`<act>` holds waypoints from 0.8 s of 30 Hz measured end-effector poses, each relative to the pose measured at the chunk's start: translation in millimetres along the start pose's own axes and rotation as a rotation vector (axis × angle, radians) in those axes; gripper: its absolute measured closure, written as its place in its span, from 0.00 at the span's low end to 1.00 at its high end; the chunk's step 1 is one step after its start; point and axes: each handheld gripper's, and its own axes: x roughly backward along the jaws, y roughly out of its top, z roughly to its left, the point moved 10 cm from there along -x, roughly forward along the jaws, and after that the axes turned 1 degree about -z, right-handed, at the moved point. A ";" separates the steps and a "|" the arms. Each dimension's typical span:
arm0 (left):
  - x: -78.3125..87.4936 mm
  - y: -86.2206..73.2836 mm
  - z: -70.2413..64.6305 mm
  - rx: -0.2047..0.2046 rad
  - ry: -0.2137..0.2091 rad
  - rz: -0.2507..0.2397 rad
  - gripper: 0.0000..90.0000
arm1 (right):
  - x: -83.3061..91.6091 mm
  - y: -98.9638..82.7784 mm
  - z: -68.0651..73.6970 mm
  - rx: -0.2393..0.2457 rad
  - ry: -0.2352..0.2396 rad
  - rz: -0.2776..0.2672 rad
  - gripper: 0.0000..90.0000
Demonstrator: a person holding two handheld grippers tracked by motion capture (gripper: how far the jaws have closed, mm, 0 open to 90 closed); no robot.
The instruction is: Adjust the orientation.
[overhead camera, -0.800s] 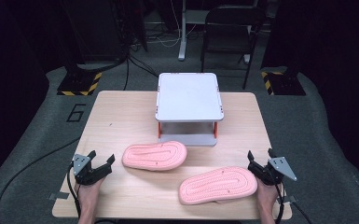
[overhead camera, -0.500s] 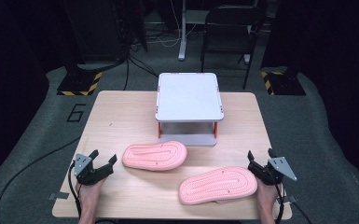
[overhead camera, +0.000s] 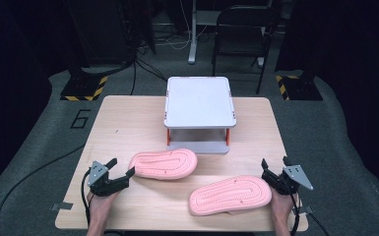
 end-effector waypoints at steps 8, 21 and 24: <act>-4.0 9.3 -28.5 -0.055 -0.092 0.040 0.27 | 0.0 0.0 -0.2 0.005 0.001 0.001 0.19; 4.7 0.1 -62.9 -0.140 -0.225 0.090 0.34 | -0.2 0.0 0.1 0.002 0.004 0.001 0.19; 1.5 -7.2 -69.3 -0.168 -0.243 0.108 0.34 | 0.0 0.1 -0.1 0.006 0.001 0.000 0.19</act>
